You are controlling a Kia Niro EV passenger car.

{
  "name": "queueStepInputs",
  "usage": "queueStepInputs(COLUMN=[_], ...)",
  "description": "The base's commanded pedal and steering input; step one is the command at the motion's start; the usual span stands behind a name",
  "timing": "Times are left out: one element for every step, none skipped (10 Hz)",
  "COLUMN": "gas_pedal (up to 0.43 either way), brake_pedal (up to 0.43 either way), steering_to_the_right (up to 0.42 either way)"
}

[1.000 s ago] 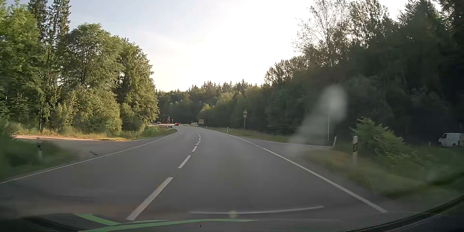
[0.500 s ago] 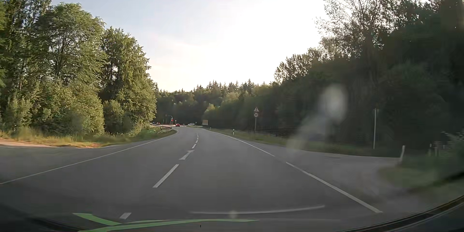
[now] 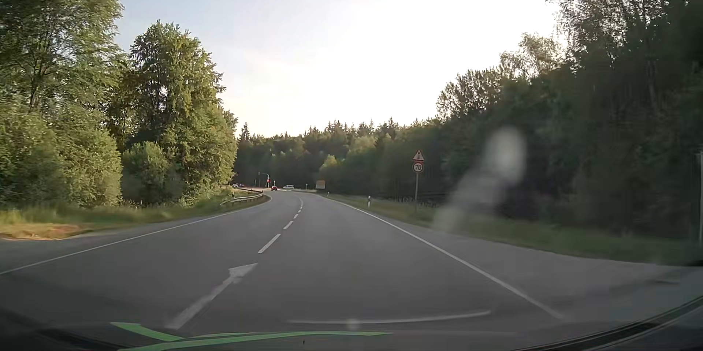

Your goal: Follow the waypoints while adhering to traffic rules and regulations

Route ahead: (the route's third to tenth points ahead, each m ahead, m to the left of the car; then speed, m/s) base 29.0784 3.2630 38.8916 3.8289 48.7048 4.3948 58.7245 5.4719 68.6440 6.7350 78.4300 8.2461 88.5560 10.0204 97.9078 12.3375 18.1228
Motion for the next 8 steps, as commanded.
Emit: queueStepInputs(gas_pedal=[0.0,0.0,0.0,0.0,0.0,0.0,0.0,0.0], brake_pedal=[0.0,0.0,0.012,0.0,0.0,0.0,0.006,0.073], steering_to_the_right=[-0.014,-0.013,-0.012,-0.012,-0.012,-0.012,-0.011,-0.01])
